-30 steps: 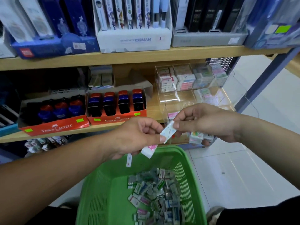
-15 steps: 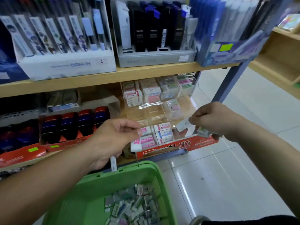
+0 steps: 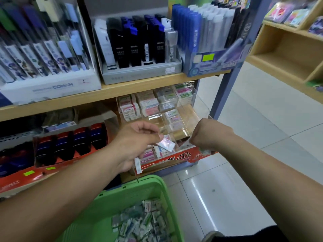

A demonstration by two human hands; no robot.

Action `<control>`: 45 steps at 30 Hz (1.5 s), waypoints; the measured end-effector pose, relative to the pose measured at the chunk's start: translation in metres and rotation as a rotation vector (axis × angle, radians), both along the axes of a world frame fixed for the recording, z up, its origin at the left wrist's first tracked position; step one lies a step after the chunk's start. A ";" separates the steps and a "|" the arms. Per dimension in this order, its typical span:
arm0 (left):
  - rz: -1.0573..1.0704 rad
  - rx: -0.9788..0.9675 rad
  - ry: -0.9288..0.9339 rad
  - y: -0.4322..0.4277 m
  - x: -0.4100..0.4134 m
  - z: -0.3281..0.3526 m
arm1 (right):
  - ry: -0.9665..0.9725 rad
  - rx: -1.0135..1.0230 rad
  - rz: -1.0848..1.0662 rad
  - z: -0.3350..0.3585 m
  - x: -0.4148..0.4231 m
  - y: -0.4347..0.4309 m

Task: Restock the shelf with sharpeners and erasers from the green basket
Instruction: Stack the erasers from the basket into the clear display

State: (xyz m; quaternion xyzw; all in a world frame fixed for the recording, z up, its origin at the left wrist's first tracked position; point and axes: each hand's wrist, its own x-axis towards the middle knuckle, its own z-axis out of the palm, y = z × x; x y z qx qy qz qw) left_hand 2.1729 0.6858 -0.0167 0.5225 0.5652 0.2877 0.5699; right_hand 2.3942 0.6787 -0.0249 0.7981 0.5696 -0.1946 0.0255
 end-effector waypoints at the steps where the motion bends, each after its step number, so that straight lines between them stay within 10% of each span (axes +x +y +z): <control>1: 0.011 0.000 0.008 0.000 0.001 0.002 | -0.041 0.002 0.011 0.000 -0.003 0.001; 9: 0.047 0.026 -0.025 -0.002 -0.009 0.024 | -0.014 0.175 0.100 0.008 -0.008 0.002; 15: 0.022 0.037 -0.111 -0.008 -0.015 0.027 | 0.933 0.186 0.199 0.020 -0.028 -0.022; 26: -0.163 0.130 0.087 -0.009 -0.054 0.029 | 0.977 0.199 0.109 0.018 -0.058 -0.016; 38: -0.024 -0.071 -0.102 0.002 -0.076 0.003 | 1.040 0.022 0.027 0.014 -0.086 -0.007; 45: -0.394 0.154 0.470 0.027 -0.071 0.003 | 1.129 0.025 -0.322 0.013 -0.076 0.007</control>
